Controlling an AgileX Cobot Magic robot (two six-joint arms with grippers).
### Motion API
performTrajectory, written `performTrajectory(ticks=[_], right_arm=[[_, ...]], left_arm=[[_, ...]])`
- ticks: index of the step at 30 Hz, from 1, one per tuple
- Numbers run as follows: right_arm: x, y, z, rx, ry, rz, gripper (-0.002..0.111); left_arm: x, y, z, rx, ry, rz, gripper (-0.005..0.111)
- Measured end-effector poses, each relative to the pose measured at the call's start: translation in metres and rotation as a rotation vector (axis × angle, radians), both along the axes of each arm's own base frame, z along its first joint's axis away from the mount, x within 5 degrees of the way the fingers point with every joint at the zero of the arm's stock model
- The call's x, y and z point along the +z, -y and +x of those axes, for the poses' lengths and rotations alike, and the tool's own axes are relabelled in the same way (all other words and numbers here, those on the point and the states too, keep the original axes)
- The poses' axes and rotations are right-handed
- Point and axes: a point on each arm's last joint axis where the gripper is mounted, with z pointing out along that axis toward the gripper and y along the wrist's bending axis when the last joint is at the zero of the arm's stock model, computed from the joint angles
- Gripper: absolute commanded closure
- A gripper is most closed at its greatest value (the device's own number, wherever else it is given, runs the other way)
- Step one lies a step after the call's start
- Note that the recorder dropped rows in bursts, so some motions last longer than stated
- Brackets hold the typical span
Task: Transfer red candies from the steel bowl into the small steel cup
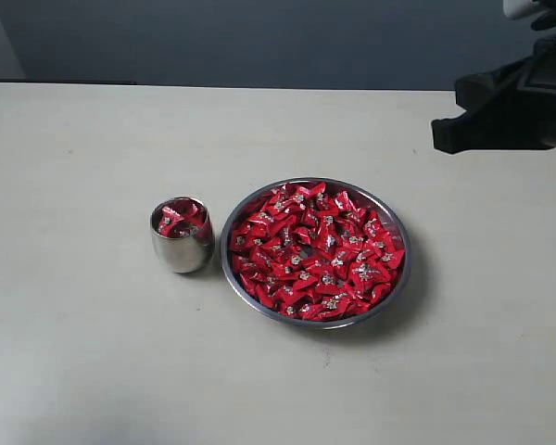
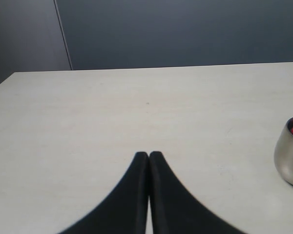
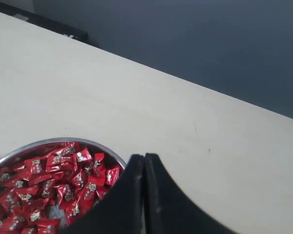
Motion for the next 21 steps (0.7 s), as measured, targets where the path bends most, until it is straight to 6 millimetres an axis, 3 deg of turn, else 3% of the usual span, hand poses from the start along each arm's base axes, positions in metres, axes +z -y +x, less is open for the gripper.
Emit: performTrajectory(ticks=[8,14,21], right_arm=[[0.007,0.016,-0.006,-0.053,-0.008,-0.015,0.108],[0.024,0.052,-0.012,-0.215,0.039,0.043,0.108],[0.030,0.084,-0.029,-0.372,0.017,0.056,0.108]], left_arm=[[0.000,0.000,0.000,0.000,0.000,0.000,0.106],[0.000,0.000,0.000,0.000,0.000,0.000,0.106],[0.000,0.000,0.000,0.000,0.000,0.000,0.106]])
